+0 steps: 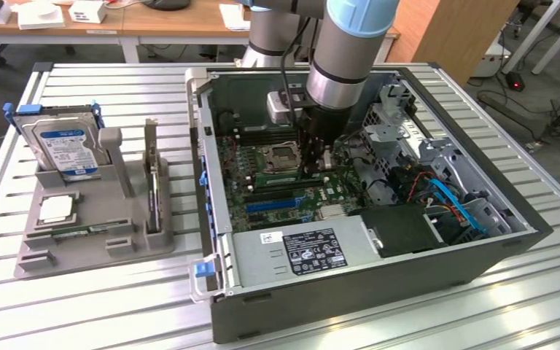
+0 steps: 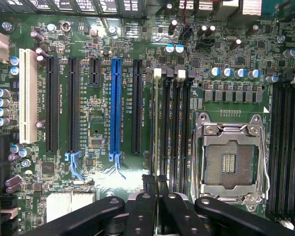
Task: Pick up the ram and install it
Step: 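Insert the ram into the slot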
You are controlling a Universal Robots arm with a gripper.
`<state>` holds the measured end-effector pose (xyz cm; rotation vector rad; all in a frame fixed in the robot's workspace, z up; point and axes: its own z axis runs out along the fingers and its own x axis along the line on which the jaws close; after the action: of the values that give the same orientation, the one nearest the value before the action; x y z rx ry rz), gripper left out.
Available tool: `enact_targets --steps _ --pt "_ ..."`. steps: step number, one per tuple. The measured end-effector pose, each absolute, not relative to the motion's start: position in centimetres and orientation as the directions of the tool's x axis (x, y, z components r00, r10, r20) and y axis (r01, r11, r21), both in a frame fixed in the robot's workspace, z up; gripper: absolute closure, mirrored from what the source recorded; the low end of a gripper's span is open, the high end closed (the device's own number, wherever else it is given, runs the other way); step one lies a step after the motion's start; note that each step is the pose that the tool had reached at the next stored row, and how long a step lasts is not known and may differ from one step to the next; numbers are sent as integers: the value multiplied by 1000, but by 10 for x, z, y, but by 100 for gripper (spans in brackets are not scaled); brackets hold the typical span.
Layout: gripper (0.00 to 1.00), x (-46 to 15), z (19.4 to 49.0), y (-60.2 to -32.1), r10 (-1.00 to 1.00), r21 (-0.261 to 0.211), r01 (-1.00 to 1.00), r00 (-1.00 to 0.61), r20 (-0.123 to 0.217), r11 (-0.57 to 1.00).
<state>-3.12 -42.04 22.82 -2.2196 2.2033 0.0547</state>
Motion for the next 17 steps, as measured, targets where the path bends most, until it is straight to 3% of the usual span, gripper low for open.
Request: enact_targets --steps 17 --pt "89 -31 228 -420 -999 12 -1000 -3 -35 2"
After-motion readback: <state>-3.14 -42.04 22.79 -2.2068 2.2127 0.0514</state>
